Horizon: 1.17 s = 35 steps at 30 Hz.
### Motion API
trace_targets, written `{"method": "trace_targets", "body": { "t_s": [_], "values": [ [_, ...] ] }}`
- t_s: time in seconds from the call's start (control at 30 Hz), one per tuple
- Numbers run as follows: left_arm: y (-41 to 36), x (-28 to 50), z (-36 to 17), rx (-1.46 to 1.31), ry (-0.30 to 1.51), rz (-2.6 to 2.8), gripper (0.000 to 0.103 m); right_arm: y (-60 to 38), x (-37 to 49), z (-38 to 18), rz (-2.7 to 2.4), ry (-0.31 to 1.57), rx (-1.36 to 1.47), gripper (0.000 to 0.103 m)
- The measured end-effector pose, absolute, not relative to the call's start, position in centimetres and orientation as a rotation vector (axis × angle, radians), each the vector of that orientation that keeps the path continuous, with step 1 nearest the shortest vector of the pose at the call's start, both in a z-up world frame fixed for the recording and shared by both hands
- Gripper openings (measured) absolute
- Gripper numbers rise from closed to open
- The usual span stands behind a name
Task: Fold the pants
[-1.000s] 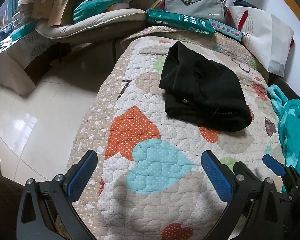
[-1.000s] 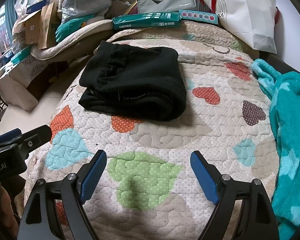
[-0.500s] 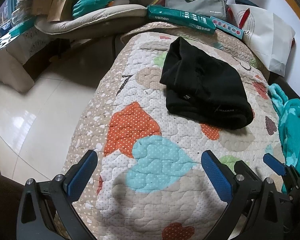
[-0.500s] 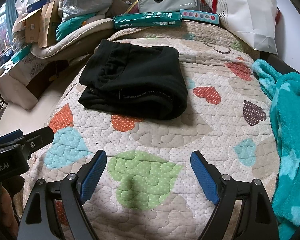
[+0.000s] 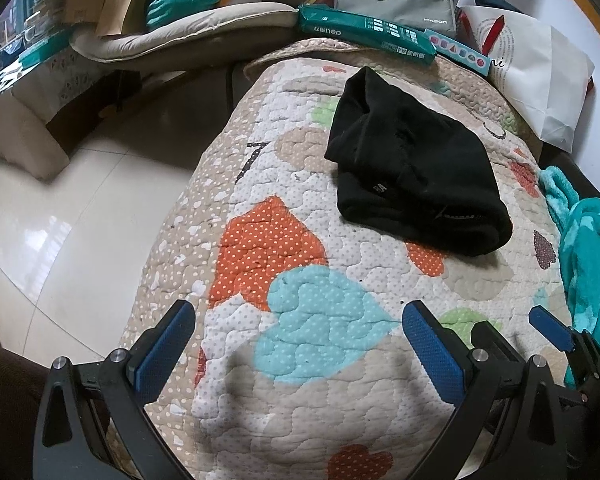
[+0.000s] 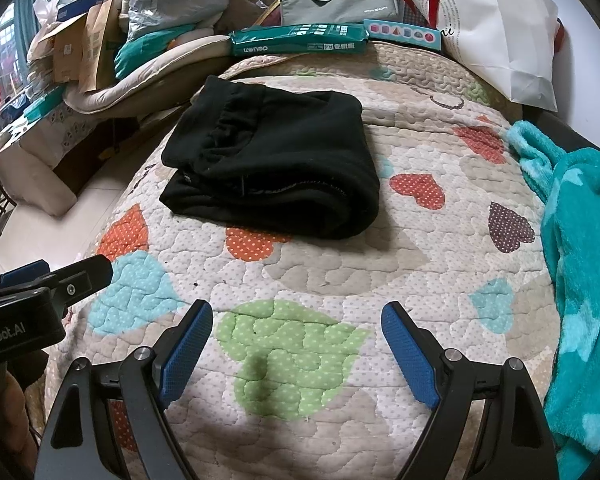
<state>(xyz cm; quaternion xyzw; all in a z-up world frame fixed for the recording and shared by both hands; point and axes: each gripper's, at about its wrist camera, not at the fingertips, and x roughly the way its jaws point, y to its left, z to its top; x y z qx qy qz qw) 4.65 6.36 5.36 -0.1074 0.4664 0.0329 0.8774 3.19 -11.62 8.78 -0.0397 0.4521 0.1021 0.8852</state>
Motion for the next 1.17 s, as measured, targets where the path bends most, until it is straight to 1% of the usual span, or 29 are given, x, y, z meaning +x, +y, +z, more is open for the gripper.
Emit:
{"method": "trace_targets", "body": {
  "t_s": [1.17],
  "values": [
    [7.0, 4.8, 4.3, -0.255, 1.004, 0.062, 0.103, -11.5, 3.2, 8.2, 0.228, 0.956, -0.082, 0.091]
  ]
}}
